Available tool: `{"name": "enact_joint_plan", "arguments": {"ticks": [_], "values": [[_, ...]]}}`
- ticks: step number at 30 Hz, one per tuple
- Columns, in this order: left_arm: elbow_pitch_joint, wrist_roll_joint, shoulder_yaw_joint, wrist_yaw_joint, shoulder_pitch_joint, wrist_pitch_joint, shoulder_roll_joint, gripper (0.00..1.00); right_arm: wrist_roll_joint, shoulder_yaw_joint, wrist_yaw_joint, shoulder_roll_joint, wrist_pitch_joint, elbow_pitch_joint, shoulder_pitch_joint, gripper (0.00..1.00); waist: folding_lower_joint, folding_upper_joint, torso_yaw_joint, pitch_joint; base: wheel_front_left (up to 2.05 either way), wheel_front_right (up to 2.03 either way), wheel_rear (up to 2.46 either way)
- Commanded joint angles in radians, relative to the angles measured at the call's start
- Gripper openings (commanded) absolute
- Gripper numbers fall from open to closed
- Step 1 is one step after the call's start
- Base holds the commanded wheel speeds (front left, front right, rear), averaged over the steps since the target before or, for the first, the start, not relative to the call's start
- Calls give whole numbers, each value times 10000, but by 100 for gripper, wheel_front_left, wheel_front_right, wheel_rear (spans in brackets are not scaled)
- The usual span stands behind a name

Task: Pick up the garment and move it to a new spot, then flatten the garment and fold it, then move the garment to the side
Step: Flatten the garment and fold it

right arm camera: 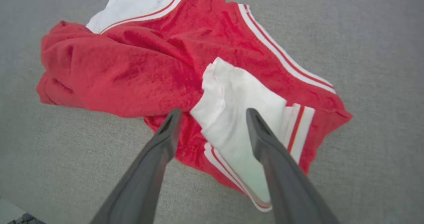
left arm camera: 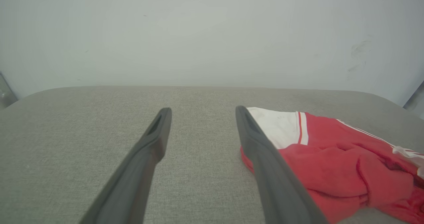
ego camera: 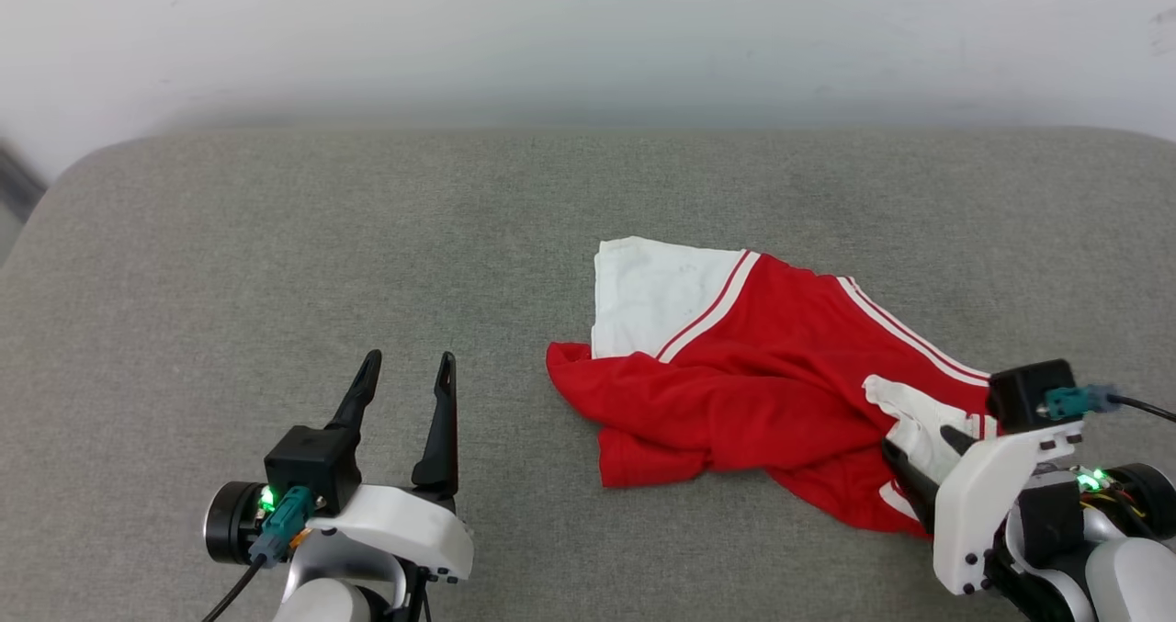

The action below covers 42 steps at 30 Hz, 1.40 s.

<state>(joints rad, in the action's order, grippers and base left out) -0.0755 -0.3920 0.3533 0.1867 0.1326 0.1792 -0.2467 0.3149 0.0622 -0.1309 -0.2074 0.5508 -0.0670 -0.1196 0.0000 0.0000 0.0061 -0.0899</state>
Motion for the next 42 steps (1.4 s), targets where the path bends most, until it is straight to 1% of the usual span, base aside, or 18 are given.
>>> {"name": "enact_joint_plan", "arguments": {"ticks": [1, 3, 7, 8, 9, 10, 11, 14, 16, 20, 23, 26, 27, 28, 29, 30, 35, 42], "values": [[-3, -41, 48, 24, 28, 52, -8, 100, -123, 361, 3, -355, 586, 176, -137, 100, 0, 0, 76, -39, 0, 0, 0], [-26, -60, 64, 18, 76, 77, 19, 100, -29, 661, 3, -519, 1107, 113, -240, 100, 0, 0, 127, -95, 0, 0, 0], [-61, -47, 115, -15, 161, 134, 66, 100, -30, 922, 3, -865, 1520, -277, -501, 100, 0, 0, 228, -239, 0, 0, 0], [-74, -52, 120, -20, 168, 155, 67, 100, -36, 911, 3, -905, 1544, -365, -584, 86, 0, 0, 244, -271, 0, 0, 0], [-84, -60, 114, -21, 166, 173, 61, 100, 54, 885, 3, -873, 1565, -458, -630, 43, 0, 0, 246, -294, 0, 0, 0], [-95, -72, 101, -13, 163, 188, 49, 100, 41, 835, 3, -900, 1500, -494, -667, 9, 0, 0, 237, -313, 0, 0, 0], [-101, -80, 87, 2, 158, 186, 37, 100, 15, 756, 3, -937, 1420, -514, -693, 0, 0, 0, 219, -328, 0, 0, 0], [-124, -102, 67, 33, 132, 204, 12, 100, 41, 465, 4, -875, 1266, -466, -698, 0, 0, 0, 163, -347, 0, 0, 0], [-153, -126, 65, 48, 136, 220, 5, 100, 49, -81, 3, -701, 992, -309, -669, 0, 0, 0, 89, -348, 0, 0, 0], [-153, -133, 80, 76, 154, 224, -14, 100, 10, -1833, 3, -181, 454, -103, -236, 0, 0, 0, -62, -314, 0, 0, 0], [-144, -136, 110, 82, 154, 191, -14, 100, 85, -3272, 1, 425, 68, -201, 169, 0, 0, 0, -120, -269, 0, 0, 0], [-139, -157, 126, 85, 141, 162, -45, 100, 201, -4604, 3, 939, -275, -665, 599, 0, 0, 0, -158, -236, 0, 0, 0], [-134, -145, 146, 87, 140, 150, -39, 100, 188, -4954, 3, 1052, -397, -926, 719, 2, 0, 0, -157, -228, 0, 0, 0], [-130, -150, 155, 82, 146, 134, -46, 100, 214, -5195, 3, 1161, -552, -1213, 833, 27, 0, 0, -152, -222, 0, 0, 0], [-131, -158, 157, 79, 152, 131, -60, 100, 301, -5388, 3, 1265, -688, -1539, 866, 55, 0, 0, -156, -220, 0, 0, 0], [-128, -162, 154, 88, 155, 128, -74, 100, 278, -5489, 3, 1312, -834, -1862, 899, 100, 0, 0, -163, -218, 0, 0, 0], [-85, -176, 165, 142, 106, 91, -131, 100, 305, -5601, 1, 1426, -1990, -2869, 490, 100, 0, 0, -216, -185, 0, 0, 0], [-64, -249, 164, 196, -40, 16, -195, 100, -369, -5518, 3, 1348, -4666, -2281, -88, 100, 0, 0, -206, 35, 0, 0, 0]]}}
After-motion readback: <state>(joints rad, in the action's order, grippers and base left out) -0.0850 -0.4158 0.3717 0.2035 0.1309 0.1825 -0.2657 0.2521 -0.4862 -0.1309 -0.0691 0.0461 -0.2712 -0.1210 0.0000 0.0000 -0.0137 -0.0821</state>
